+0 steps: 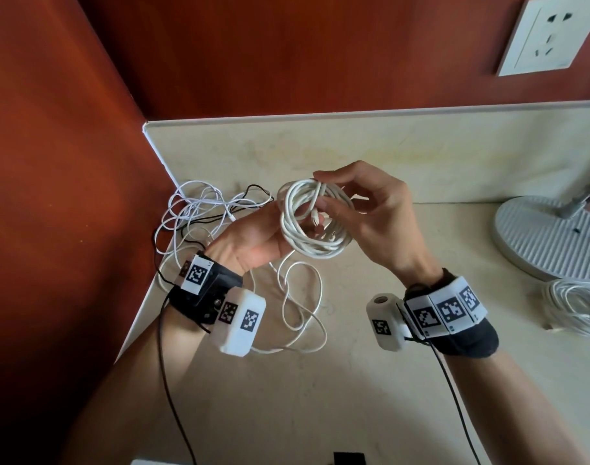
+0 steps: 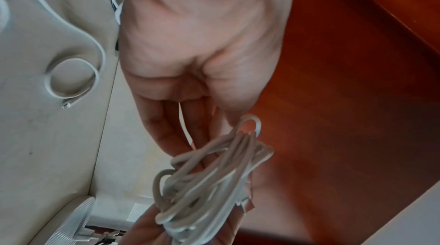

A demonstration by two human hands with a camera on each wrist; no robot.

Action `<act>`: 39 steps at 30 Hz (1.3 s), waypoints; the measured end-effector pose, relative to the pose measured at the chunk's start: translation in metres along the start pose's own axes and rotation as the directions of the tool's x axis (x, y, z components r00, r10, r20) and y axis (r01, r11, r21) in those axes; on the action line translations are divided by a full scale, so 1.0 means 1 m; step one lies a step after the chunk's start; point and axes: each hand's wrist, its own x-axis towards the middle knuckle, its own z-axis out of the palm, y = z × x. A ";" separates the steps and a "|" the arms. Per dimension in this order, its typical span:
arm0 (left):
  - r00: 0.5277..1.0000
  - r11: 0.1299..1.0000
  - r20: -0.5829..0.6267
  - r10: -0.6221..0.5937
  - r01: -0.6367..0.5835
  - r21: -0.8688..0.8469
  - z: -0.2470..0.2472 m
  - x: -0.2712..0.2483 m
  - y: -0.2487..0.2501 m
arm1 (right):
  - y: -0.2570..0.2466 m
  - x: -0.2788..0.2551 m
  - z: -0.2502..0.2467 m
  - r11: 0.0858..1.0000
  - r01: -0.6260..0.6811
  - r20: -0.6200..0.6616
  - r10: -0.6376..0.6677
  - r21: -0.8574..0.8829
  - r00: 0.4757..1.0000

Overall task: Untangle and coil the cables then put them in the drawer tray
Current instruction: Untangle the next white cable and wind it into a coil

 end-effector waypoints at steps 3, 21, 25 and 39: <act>1.000 0.999 -0.014 0.009 -0.009 -0.036 -0.005 -0.001 -0.002 | -0.001 0.003 -0.003 0.997 0.001 0.021 0.001 -0.079 1.000; 0.912 0.965 -0.330 0.243 -0.194 0.174 0.019 -0.021 -0.002 | -0.002 0.008 -0.005 0.973 0.075 0.170 -0.037 -0.219 0.985; 0.911 0.969 -0.336 0.237 -0.201 0.141 0.023 -0.019 -0.003 | -0.002 0.005 -0.003 0.962 0.080 0.134 -0.046 -0.259 0.990; 0.875 0.893 -0.340 0.345 -0.194 0.406 0.032 -0.020 -0.001 | 0.006 -0.001 0.005 0.988 -0.154 -0.031 0.154 0.004 0.988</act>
